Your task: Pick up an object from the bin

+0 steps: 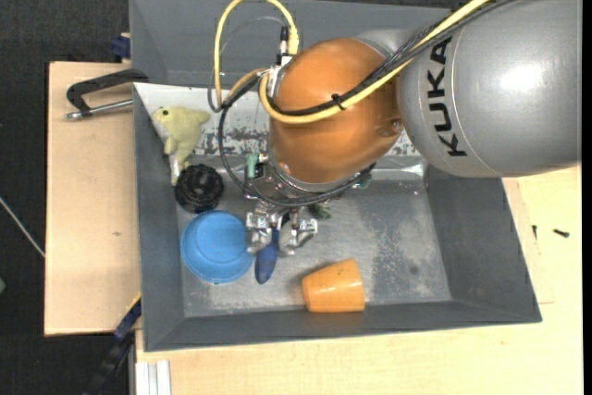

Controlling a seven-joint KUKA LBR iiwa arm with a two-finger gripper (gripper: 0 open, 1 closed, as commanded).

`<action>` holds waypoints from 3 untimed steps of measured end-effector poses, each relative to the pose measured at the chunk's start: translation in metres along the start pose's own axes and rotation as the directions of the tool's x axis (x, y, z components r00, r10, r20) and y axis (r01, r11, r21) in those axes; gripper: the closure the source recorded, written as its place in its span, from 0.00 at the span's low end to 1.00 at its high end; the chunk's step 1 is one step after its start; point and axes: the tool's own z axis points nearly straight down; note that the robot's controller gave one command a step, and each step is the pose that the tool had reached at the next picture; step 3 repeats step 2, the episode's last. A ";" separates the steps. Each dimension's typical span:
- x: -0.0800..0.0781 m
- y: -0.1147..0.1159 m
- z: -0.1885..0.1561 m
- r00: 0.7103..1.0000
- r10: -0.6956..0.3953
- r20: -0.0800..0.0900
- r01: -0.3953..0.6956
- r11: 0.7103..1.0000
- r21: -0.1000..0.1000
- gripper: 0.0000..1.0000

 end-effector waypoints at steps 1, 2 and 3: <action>-0.001 -0.026 -0.069 0.989 -0.148 0.000 0.148 0.989 -0.001 1.00; 0.018 -0.011 -0.066 0.833 -0.554 0.001 0.554 0.833 -0.014 1.00; 0.018 -0.011 -0.066 0.833 -0.554 0.001 0.554 0.833 -0.014 1.00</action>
Offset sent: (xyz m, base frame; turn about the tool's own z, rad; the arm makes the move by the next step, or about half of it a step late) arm 0.0229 -0.0030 0.0661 -0.1524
